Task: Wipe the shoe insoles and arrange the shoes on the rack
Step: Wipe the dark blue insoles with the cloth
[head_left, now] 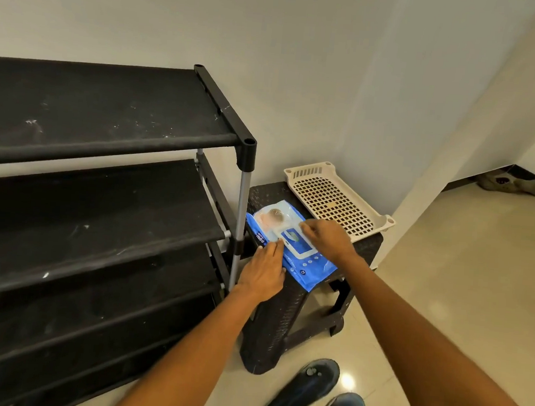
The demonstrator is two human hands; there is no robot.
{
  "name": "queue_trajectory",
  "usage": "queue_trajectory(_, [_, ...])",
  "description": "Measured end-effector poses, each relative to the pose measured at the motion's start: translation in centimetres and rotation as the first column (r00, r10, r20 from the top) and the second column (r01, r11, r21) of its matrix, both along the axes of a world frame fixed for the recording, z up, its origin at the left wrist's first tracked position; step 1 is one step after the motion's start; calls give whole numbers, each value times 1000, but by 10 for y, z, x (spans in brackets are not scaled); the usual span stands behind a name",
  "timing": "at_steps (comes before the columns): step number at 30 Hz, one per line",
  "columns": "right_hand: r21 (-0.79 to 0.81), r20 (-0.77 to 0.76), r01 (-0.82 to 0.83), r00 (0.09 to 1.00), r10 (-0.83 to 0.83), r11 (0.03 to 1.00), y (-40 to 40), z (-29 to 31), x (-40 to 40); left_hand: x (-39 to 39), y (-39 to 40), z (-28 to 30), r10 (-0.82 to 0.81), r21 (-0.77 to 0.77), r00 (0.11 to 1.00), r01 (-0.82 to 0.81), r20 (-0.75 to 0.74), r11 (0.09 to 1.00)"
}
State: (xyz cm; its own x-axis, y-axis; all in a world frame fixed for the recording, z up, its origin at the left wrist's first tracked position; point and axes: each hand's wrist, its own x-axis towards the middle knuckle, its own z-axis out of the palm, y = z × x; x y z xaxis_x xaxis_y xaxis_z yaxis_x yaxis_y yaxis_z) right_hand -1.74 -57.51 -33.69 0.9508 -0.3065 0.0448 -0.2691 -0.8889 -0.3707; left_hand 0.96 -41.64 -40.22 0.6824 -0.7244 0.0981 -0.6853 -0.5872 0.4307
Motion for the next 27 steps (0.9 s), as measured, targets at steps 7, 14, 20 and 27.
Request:
queue_trajectory(7, [212, 97, 246, 958, -271, 946, -15, 11, 3, 5, 4, 2, 81, -55, 987, -74, 141, 996])
queue_trajectory(14, [-98, 311, 328, 907, -284, 940, 0, 4, 0, 24, -29, 30, 200, -85, 966, -188, 164, 978])
queue_trajectory(20, [-536, 106, -96, 978, 180, 839, 6, -1, 3, 23, -34, 25, 163, 4, 974, -166, 159, 986])
queue_trajectory(27, [-614, -89, -130, 991, 96, 779, 9, -7, 9, 22, -27, 7, 59, 135, 998, -59, 4, 989])
